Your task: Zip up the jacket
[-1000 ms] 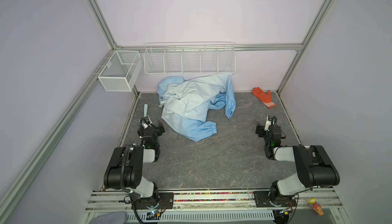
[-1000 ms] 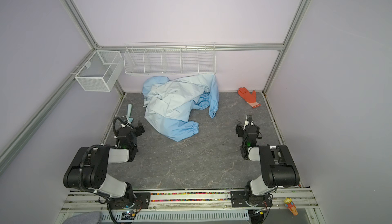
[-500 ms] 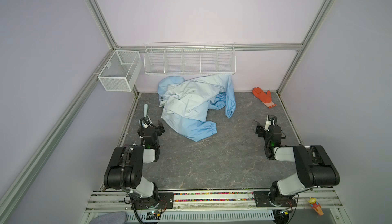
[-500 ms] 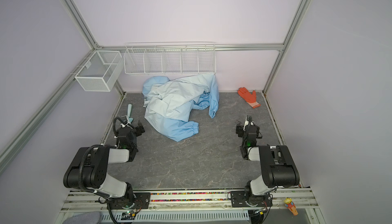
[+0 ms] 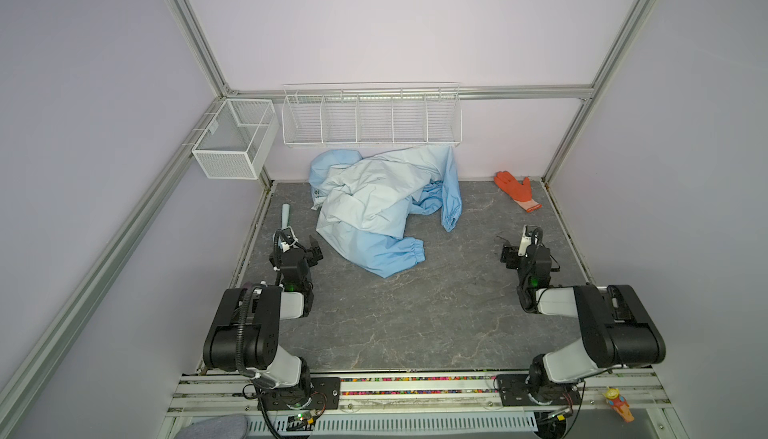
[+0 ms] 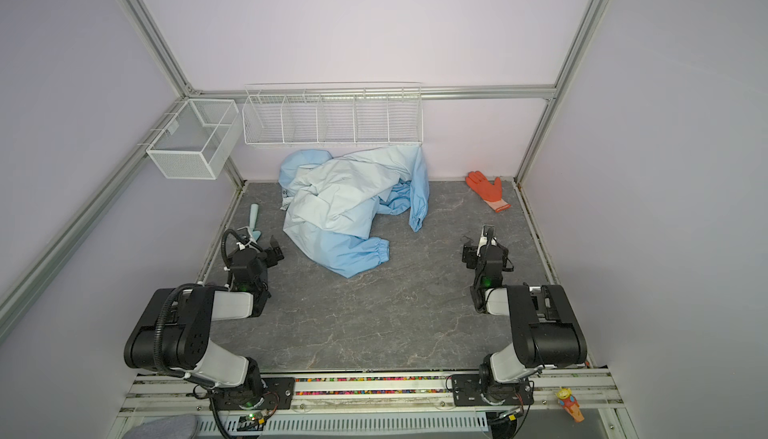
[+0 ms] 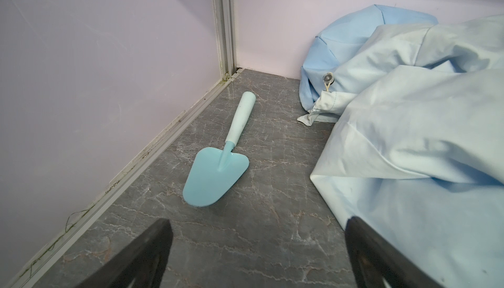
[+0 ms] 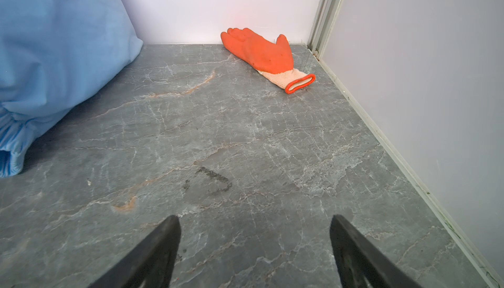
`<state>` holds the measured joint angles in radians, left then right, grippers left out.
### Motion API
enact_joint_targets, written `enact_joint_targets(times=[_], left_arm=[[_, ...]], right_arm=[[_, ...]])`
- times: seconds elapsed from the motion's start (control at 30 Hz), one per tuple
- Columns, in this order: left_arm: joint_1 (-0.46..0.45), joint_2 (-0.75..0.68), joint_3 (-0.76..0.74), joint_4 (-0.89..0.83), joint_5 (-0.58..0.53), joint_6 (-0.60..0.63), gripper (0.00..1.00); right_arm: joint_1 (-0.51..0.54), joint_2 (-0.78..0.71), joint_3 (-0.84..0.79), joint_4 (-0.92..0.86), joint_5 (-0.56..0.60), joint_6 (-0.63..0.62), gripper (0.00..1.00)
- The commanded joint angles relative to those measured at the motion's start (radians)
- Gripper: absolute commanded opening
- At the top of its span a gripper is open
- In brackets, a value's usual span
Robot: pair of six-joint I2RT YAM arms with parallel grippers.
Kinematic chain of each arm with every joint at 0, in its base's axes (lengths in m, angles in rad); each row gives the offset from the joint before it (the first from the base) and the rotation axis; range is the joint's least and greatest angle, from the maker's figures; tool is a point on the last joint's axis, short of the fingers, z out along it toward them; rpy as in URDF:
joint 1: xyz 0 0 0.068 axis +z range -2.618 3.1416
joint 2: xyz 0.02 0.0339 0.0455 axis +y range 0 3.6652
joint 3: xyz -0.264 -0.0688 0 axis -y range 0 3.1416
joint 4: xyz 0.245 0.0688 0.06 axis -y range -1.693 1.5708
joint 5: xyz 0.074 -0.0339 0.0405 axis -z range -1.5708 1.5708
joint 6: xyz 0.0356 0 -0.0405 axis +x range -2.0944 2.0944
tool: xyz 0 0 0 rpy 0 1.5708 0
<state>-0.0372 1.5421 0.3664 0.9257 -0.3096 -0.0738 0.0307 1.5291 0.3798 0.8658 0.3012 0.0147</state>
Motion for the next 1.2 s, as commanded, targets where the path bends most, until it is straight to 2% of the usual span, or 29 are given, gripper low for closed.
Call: enact_joint_targets(times=[0.0, 0.03, 0.1, 0.17, 0.3, 0.37, 0.47, 0.53, 0.63, 0.67, 0.77, 0.8, 0.87, 0.9, 0.97, 1.17], left_arm=[[0.002, -0.082, 0.024, -0.096, 0.016, 0.011, 0.99], [0.0, -0.129, 0.053, -0.192, -0.012, -0.002, 0.99], [0.0, -0.214, 0.088, -0.324, -0.036, -0.019, 0.99], [-0.001, -0.306, 0.102, -0.391, -0.03, -0.055, 0.99], [-0.001, -0.463, 0.205, -0.611, 0.017, -0.213, 0.99], [-0.002, -0.517, 0.308, -0.775, 0.046, -0.278, 0.99], [-0.002, -0.546, 0.473, -1.019, 0.141, -0.29, 0.99], [-0.002, -0.562, 0.551, -1.149, 0.183, -0.296, 0.99], [0.0, -0.6, 0.596, -1.283, 0.171, -0.396, 0.99], [0.001, -0.61, 0.605, -1.323, 0.187, -0.421, 0.99], [0.001, -0.611, 0.607, -1.375, 0.336, -0.465, 1.0], [0.001, -0.604, 0.595, -1.366, 0.396, -0.479, 0.96], [0.002, -0.571, 0.553, -1.325, 0.524, -0.527, 0.87], [0.0, -0.553, 0.528, -1.296, 0.564, -0.554, 0.85], [-0.002, -0.509, 0.458, -1.223, 0.618, -0.608, 0.81], [-0.038, -0.379, 0.332, -1.077, 0.593, -0.663, 0.8]], right_arm=[[0.006, -0.049, -0.004, -0.025, -0.003, -0.01, 0.88], [0.012, -0.064, -0.004, -0.009, 0.006, -0.028, 0.88], [0.014, -0.151, 0.069, -0.227, 0.062, 0.003, 0.88], [0.014, -0.237, 0.132, -0.374, 0.077, 0.032, 0.88], [0.017, -0.456, 0.2, -0.538, -0.01, 0.117, 0.88], [0.017, -0.544, 0.298, -0.716, -0.04, 0.185, 0.88], [0.017, -0.56, 0.515, -1.075, -0.071, 0.243, 0.88], [0.018, -0.532, 0.64, -1.263, -0.104, 0.223, 0.88], [0.015, -0.511, 0.668, -1.357, -0.114, 0.291, 0.89], [0.006, -0.521, 0.643, -1.344, -0.162, 0.324, 0.89], [-0.012, -0.525, 0.62, -1.37, -0.299, 0.416, 0.89], [-0.012, -0.506, 0.628, -1.386, -0.365, 0.416, 0.89], [0.007, -0.458, 0.63, -1.377, -0.536, 0.415, 0.99], [0.03, -0.434, 0.63, -1.372, -0.57, 0.423, 0.99], [0.117, -0.382, 0.639, -1.376, -0.569, 0.419, 0.96], [0.395, -0.259, 0.654, -1.355, -0.424, 0.428, 0.98]])
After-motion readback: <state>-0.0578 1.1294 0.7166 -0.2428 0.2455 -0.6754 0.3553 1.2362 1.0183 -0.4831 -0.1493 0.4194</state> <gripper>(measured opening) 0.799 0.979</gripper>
